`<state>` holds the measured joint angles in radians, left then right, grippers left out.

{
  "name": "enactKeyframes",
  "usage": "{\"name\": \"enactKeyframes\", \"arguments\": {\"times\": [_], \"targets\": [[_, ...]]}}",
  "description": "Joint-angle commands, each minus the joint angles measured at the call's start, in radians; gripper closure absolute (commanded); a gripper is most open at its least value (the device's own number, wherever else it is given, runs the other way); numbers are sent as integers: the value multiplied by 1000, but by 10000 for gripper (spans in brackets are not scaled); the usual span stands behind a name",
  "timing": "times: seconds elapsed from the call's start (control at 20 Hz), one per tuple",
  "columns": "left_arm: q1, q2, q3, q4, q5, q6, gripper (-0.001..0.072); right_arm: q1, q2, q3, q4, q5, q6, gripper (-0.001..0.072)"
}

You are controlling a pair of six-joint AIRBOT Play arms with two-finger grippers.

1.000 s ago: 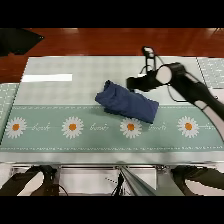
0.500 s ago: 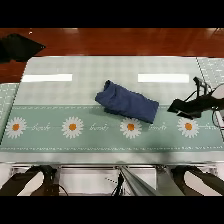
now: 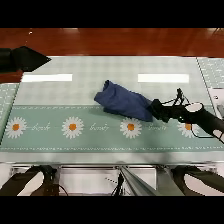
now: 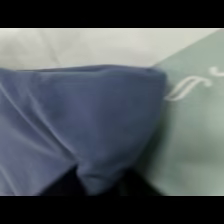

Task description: Fold the shirts.

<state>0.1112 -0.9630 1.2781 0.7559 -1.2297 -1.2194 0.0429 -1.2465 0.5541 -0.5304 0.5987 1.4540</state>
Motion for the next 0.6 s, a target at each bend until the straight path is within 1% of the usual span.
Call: {"name": "enactKeyframes", "arguments": {"times": [0.0,0.05,0.1,0.15,0.2,0.25,0.35,0.4,0.5,0.55], "targets": [[0,0,-4,0,-2,-58,688,30,-11,13,139,-44,-124,686],[-2,0,-4,1,-2,-57,687,-8,31,36,122,6,-195,686],[-3,-3,-4,1,-2,-49,687,-57,85,66,86,71,-218,686],[-7,-8,-4,3,-1,-45,687,-111,144,100,31,137,-214,686],[-8,-21,-4,5,-2,-45,687,-172,204,140,-38,209,-188,686],[-10,-37,-4,6,0,-44,687,-244,266,193,-134,291,-121,687],[-17,-84,-4,8,11,-7,687,-391,360,304,-330,457,16,687],[-24,-105,-4,3,19,-8,687,-463,397,350,-393,534,55,686],[-50,-144,-4,-7,36,13,687,-624,456,438,-481,704,84,686],[-69,-160,-4,-7,43,44,687,-696,476,472,-533,777,92,686]]}}
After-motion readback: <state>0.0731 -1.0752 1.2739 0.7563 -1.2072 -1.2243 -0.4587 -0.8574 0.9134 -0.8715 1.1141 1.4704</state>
